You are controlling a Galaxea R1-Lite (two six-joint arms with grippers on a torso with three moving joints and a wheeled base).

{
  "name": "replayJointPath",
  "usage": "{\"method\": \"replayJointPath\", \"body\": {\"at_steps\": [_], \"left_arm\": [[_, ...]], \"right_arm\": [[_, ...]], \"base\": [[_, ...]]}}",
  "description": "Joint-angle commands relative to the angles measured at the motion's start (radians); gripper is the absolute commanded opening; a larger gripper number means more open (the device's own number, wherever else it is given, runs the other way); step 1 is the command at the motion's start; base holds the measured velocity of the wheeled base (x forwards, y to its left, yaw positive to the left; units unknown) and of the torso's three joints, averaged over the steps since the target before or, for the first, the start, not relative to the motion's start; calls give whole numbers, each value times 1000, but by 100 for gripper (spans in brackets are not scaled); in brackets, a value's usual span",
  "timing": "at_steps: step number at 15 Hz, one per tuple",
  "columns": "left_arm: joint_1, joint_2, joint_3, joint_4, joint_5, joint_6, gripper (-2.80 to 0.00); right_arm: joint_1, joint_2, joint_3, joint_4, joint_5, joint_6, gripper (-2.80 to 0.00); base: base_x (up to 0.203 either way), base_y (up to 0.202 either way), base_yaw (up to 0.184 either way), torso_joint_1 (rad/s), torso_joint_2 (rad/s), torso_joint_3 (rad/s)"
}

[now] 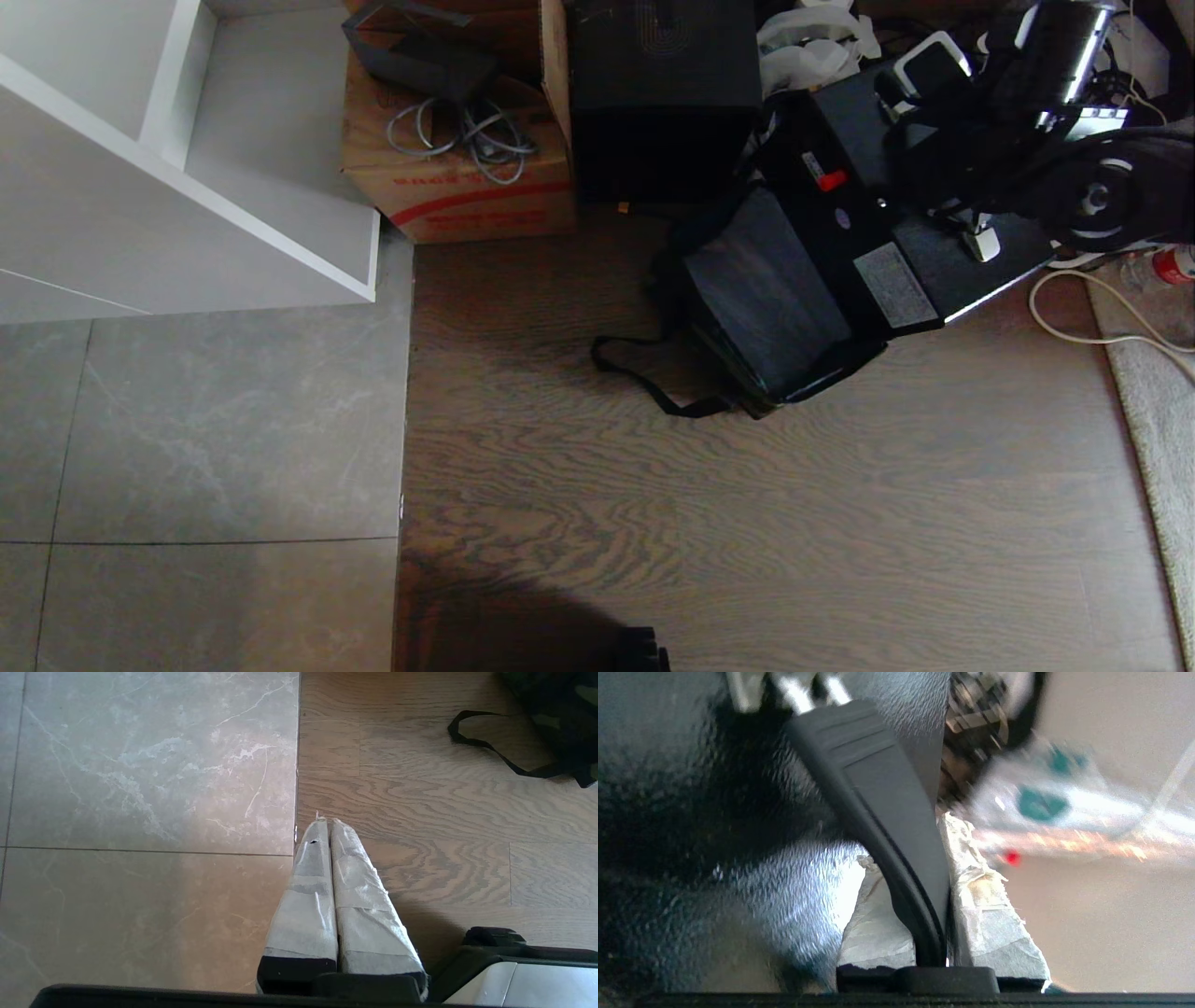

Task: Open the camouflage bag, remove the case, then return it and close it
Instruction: Release the handle

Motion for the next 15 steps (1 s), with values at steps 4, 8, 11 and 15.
{"method": "replayJointPath", "body": {"at_steps": [4,8,11,15], "left_arm": [[0,0,10,0,0,0,-280],[0,0,11,0,0,0,-280],[0,0,9,0,0,0,-280],[0,0,10,0,0,0,-280]], "right_arm": [[-169,-19,107,-15,-10,-23,-280],[-269,35,193,-39,-9,-13,-280],[-302,115,230,-96,-10,-13,-280],[-326,226,221,-214,-13,-20,-280]], "base": [[0,0,0,0,0,0],[0,0,0,0,0,0],[0,0,0,0,0,0],[0,0,0,0,0,0]]}}
